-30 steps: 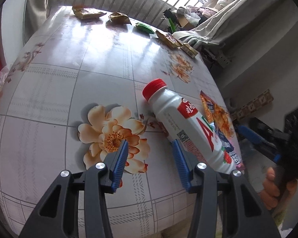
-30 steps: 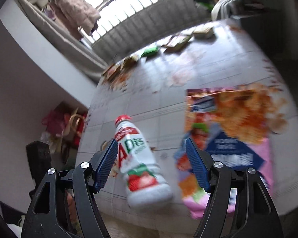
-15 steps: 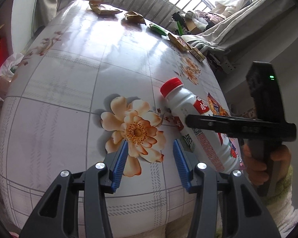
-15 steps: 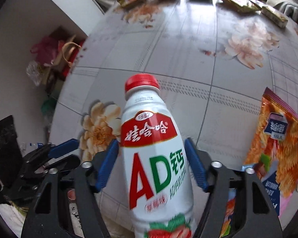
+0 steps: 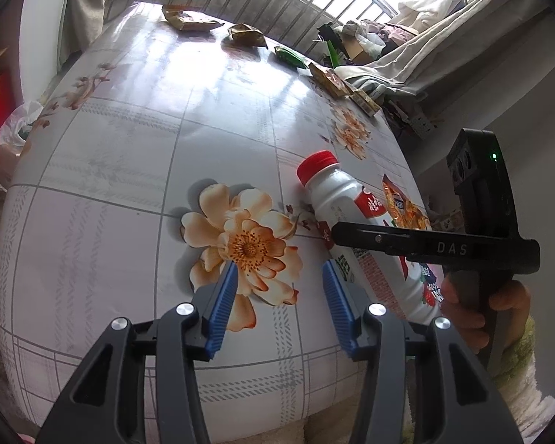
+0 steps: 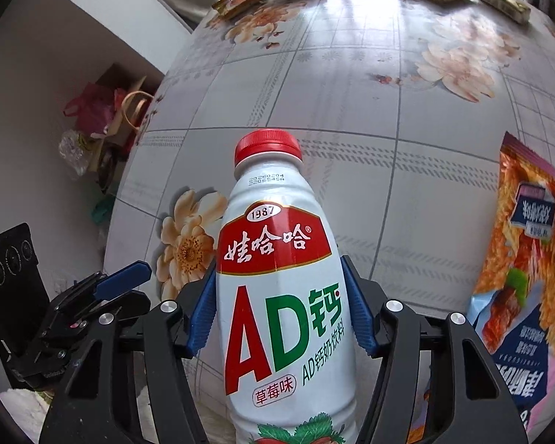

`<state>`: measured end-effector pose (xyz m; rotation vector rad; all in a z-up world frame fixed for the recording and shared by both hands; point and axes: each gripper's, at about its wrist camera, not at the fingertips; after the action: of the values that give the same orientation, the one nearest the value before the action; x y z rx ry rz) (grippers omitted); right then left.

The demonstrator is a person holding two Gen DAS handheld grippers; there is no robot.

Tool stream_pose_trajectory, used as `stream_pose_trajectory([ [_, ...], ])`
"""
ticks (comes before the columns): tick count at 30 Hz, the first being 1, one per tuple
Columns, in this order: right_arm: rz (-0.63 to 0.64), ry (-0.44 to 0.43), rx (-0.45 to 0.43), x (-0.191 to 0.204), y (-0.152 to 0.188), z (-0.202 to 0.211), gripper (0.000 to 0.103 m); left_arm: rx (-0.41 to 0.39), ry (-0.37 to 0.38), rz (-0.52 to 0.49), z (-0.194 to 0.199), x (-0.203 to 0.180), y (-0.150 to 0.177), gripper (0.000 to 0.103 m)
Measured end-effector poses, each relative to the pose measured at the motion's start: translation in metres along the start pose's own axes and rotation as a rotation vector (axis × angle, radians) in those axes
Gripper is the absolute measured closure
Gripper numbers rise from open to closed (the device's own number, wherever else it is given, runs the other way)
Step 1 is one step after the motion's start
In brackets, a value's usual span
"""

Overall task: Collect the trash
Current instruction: 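Grasp the pink-orange chip bag with left gripper while right holds bottle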

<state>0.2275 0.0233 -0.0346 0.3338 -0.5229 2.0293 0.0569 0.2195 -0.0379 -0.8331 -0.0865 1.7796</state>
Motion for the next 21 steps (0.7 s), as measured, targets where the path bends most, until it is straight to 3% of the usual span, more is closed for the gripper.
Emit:
stream_pose_trajectory([
  [7, -0.069, -0.126, -0.057, -0.016, 0.026, 0.031, 0.046, -0.001, -0.009, -0.021, 0.001, -0.01, 0.0, 0.056],
  [13, -0.133, -0.18, -0.197, -0.042, 0.064, 0.096, 0.046, 0.021, 0.007, -0.056, -0.009, -0.029, -0.001, 0.053],
  [17, -0.201, -0.134, -0.321, -0.075, 0.095, 0.146, 0.046, 0.052, 0.044, -0.09, -0.024, -0.049, 0.0, 0.052],
  [21, -0.28, -0.034, -0.378, -0.109, 0.122, 0.171, 0.046, 0.088, 0.076, -0.126, -0.04, -0.072, 0.001, 0.051],
])
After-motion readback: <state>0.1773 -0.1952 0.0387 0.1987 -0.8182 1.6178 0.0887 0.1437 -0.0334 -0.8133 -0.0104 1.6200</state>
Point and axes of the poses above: each gripper's, at about its wrist camera, not at the fingertips, and z roughly against the way its jaws point, x to its left, y to its underside, and after that the axes turned 2 degrees about -y, right-handed
